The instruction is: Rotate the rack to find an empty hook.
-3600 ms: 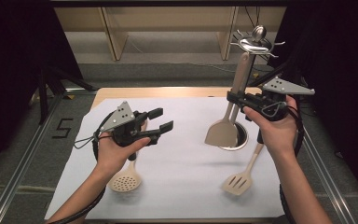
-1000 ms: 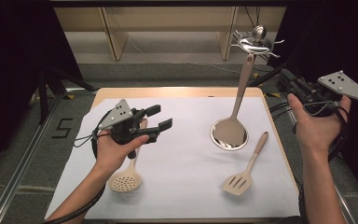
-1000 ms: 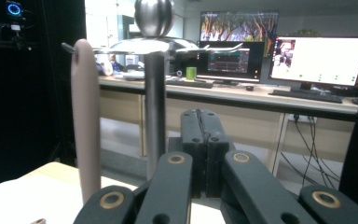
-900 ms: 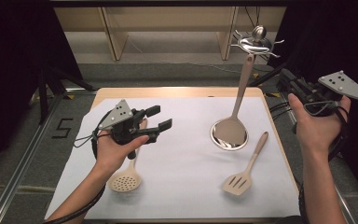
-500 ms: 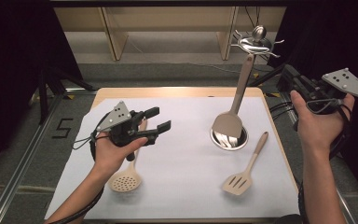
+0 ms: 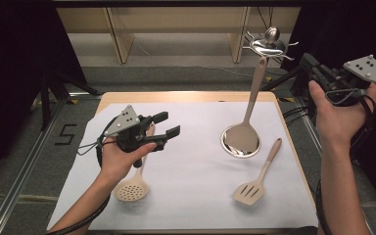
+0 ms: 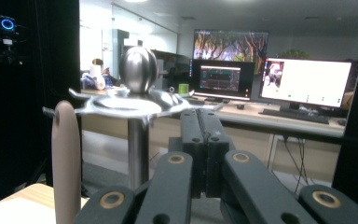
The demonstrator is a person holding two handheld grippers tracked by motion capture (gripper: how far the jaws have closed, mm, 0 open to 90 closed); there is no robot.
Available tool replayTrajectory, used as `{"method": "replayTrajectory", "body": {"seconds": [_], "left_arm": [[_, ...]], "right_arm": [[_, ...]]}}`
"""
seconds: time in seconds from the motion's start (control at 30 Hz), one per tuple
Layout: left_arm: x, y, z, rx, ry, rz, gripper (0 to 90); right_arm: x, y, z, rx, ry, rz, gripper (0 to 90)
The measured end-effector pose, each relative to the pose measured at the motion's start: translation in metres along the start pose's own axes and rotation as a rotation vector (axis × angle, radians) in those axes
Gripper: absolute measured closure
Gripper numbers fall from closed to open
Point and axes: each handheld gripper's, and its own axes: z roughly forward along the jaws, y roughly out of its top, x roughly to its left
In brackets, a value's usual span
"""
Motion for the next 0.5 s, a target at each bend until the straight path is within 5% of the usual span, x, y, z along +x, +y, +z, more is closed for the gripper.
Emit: {"method": "replayTrajectory", "body": {"seconds": [0.5], "left_arm": [[0.0,0.003,-0.001,-0.009,-0.004,0.005,35.9]], "right_arm": [[0.012,0.007,0.011,0.031,0.037,-0.03,90.0]]}}
